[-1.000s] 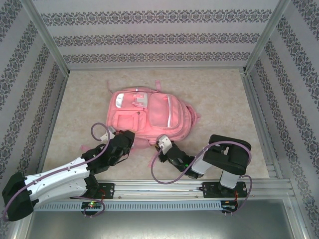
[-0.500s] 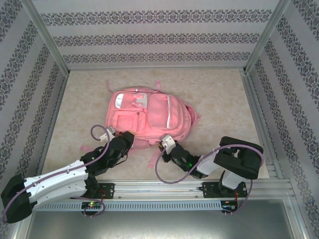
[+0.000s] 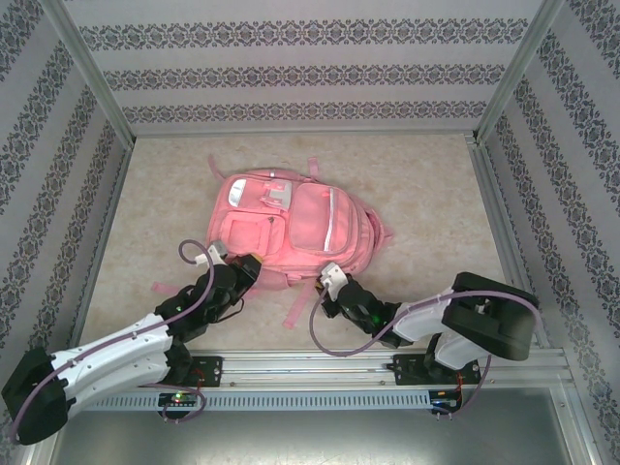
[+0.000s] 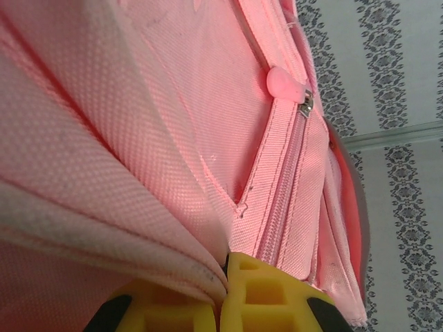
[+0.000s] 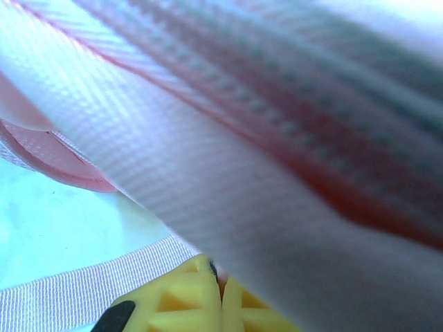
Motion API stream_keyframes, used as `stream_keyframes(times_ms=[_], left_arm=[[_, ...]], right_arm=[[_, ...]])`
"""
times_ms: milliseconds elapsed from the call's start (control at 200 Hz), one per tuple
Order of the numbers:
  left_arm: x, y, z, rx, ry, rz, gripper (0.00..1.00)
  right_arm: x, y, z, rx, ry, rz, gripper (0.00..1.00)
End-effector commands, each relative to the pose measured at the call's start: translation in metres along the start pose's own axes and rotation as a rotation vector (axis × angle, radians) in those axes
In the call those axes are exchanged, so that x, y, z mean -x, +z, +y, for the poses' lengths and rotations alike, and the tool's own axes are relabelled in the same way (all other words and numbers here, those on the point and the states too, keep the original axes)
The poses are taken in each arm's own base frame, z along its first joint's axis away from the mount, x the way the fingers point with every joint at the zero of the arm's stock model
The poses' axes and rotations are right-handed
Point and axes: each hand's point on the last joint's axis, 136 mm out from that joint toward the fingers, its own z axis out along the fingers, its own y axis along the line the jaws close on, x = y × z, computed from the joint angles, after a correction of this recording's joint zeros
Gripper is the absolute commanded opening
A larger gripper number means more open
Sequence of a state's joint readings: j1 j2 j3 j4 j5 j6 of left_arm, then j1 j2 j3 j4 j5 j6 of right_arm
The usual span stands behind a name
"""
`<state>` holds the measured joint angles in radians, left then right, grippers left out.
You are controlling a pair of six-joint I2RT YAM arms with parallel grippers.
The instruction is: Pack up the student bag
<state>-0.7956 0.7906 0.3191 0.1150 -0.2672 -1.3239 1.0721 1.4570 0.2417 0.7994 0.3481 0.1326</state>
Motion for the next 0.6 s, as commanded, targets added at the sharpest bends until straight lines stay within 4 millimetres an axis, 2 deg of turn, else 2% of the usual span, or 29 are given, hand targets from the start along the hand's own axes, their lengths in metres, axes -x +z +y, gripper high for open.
stream_keyframes(times_ms=[0, 185, 310, 370, 400, 415, 435, 500, 595], left_arm=[[-0.006, 0.0, 0.001, 0.028, 0.082, 0.082, 0.03], [0.005, 0.003, 0.004, 0.081, 0.134, 0.122, 0.04], [0.0, 0.018, 0.003, 0.089, 0.112, 0.255, 0.09], [-0.003, 0.026, 0.004, 0.101, 0.118, 0.318, 0.17], [-0.005, 0.028, 0.006, 0.112, 0.111, 0.337, 0.25], [-0.005, 0.028, 0.007, 0.117, 0.104, 0.338, 0.29], [-0.005, 0.028, 0.009, 0.124, 0.091, 0.335, 0.33], [-0.001, 0.022, 0.018, 0.149, 0.018, 0.291, 0.45], [0.005, 0.005, 0.03, 0.195, -0.054, 0.24, 0.56]], right_arm=[[-0.01, -0.004, -0.011, -0.037, 0.026, 0.074, 0.0], [-0.01, -0.011, -0.008, -0.01, 0.03, 0.096, 0.0], [-0.008, -0.008, 0.005, 0.052, 0.062, 0.122, 0.0], [-0.004, -0.003, 0.013, 0.072, 0.079, 0.138, 0.0], [-0.01, -0.002, 0.014, 0.073, 0.083, 0.157, 0.0], [0.002, 0.002, 0.018, 0.078, 0.094, 0.137, 0.0], [0.005, 0.004, 0.02, 0.081, 0.1, 0.136, 0.0], [0.009, 0.009, 0.024, 0.082, 0.131, 0.136, 0.0], [0.014, 0.015, 0.032, 0.087, 0.151, 0.134, 0.0]])
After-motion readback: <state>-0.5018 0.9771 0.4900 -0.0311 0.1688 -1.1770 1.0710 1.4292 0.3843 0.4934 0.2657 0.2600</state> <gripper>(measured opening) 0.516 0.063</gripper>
